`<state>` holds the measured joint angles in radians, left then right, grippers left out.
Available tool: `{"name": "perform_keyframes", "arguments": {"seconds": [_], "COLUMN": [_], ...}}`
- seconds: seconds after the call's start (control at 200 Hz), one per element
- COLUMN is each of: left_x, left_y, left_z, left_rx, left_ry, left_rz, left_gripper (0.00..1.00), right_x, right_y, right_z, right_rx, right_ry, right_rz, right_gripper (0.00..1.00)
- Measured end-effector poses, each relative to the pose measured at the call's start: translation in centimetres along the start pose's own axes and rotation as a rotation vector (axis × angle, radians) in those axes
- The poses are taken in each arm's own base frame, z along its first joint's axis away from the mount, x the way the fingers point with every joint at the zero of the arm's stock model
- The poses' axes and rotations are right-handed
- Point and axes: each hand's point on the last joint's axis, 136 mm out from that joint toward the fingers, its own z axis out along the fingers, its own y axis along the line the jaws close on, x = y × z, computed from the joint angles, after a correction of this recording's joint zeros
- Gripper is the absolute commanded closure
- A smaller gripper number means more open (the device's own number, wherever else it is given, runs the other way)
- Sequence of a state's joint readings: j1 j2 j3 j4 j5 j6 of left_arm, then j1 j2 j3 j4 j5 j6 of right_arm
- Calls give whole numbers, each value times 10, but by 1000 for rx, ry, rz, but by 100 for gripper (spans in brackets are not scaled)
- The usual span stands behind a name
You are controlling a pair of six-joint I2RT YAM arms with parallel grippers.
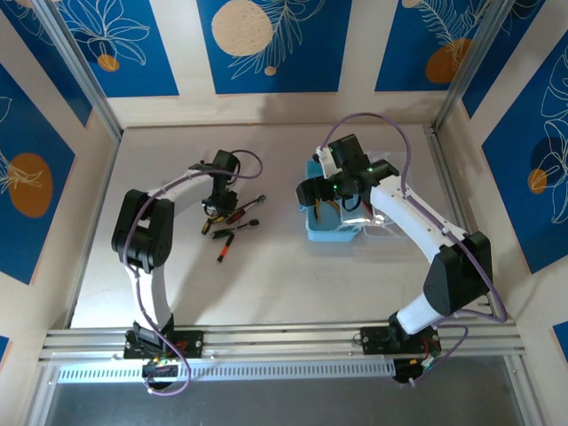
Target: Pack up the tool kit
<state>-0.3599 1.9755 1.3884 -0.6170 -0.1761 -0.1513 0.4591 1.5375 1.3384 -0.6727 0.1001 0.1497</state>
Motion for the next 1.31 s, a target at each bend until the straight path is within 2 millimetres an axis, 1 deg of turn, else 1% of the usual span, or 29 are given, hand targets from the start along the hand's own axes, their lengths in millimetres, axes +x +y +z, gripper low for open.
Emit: {"name": "perform_keyframes", "arguments": {"seconds": [0.095, 0.18, 0.22, 0.34, 0.435, 0.515, 0.615, 0.7, 0.765, 0.835, 0.935, 1.01, 1.07, 1.136, 1.176, 1.211, 1.306], "left_x": [-1, -3, -4, -4, -4, -4, -4, 0, 3, 0, -13, -23, -29, -36, -40, -42, -44], "left_y": [0, 2, 3, 3, 2, 2, 2, 2, 2, 3, -1, -10, -17, -31, -42, -52, -86], "left_z": [8, 12, 13, 16, 15, 15, 13, 8, -3, -22, -59, -90, -110, -130, -141, -148, -165], "left_rx": [0, 3, 4, 19, 25, 28, 29, 32, 41, 56, 99, 158, 206, 268, 315, 349, 478], "left_ry": [10, 13, 15, 20, 21, 21, 17, 19, 12, -16, -106, -178, -225, -270, -293, -309, -335], "left_rz": [-2, -10, -15, -26, -24, -27, -25, -25, -26, -29, -33, -28, -21, -2, 13, 27, 57], "left_gripper": [69, 70, 72, 83, 89, 100, 100, 100, 100, 100, 100, 100, 100, 100, 100, 100, 100], "right_x": [0, 0, 1, 1, 1, 4, 8, 12, 13, 9, 5, 3, 1, -1, -2, -3, -6], "right_y": [0, 0, 0, 0, 0, -1, -2, -5, -7, -11, -14, -14, -14, -13, -12, -12, -10], "right_z": [1, 1, 1, 2, 2, 3, 6, 6, 3, -3, -14, -22, -26, -30, -31, -33, -39], "right_rx": [0, 0, 1, 1, 1, 1, 3, 5, 1, -7, -28, -50, -65, -90, -104, -117, -165], "right_ry": [1, 3, 4, 4, 6, 11, 22, 29, 25, 3, -36, -59, -74, -92, -101, -110, -134], "right_rz": [1, 1, 1, 1, 1, 2, 4, 11, 20, 38, 67, 86, 101, 116, 126, 136, 169], "right_gripper": [1, 1, 1, 1, 1, 1, 1, 1, 1, 1, 1, 1, 1, 1, 1, 1, 1]}}
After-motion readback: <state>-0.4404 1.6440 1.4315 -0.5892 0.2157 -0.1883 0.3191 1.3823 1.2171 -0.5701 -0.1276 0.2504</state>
